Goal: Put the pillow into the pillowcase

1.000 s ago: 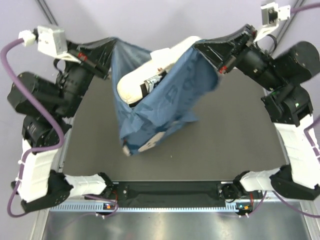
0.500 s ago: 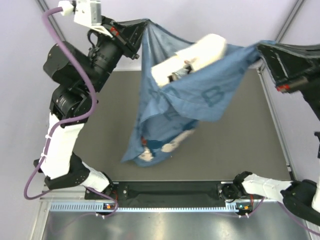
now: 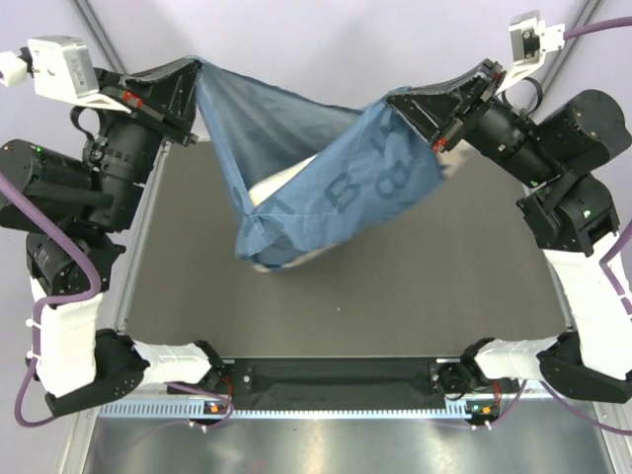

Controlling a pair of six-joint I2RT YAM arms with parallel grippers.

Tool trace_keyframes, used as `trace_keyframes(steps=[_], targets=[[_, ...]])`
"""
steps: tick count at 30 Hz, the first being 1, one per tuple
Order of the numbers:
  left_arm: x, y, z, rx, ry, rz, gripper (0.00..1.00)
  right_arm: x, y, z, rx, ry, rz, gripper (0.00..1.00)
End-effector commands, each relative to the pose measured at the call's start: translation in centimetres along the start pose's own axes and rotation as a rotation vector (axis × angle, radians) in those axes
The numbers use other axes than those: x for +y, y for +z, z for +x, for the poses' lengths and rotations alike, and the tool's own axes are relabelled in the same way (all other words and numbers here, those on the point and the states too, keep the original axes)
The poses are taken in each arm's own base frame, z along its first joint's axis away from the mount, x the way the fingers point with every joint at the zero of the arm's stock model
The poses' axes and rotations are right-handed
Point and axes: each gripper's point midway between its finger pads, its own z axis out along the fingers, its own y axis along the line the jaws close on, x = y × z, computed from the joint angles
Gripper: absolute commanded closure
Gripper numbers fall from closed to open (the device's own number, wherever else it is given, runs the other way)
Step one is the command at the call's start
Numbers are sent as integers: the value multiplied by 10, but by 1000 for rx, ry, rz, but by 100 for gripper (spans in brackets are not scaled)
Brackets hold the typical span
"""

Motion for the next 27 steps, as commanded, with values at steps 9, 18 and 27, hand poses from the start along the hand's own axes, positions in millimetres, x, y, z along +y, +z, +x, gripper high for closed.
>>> trace_keyframes(steps=[9, 18, 27], targets=[[-55, 66, 83, 72, -149, 130, 100, -71, -80, -78, -249, -87, 472, 100], [-151, 92, 152, 187, -184, 281, 100, -74, -86, -169, -334, -151, 373, 100], [-67, 51, 151, 225, -244, -12, 100, -98, -28, -95, -90, 67, 71, 100]])
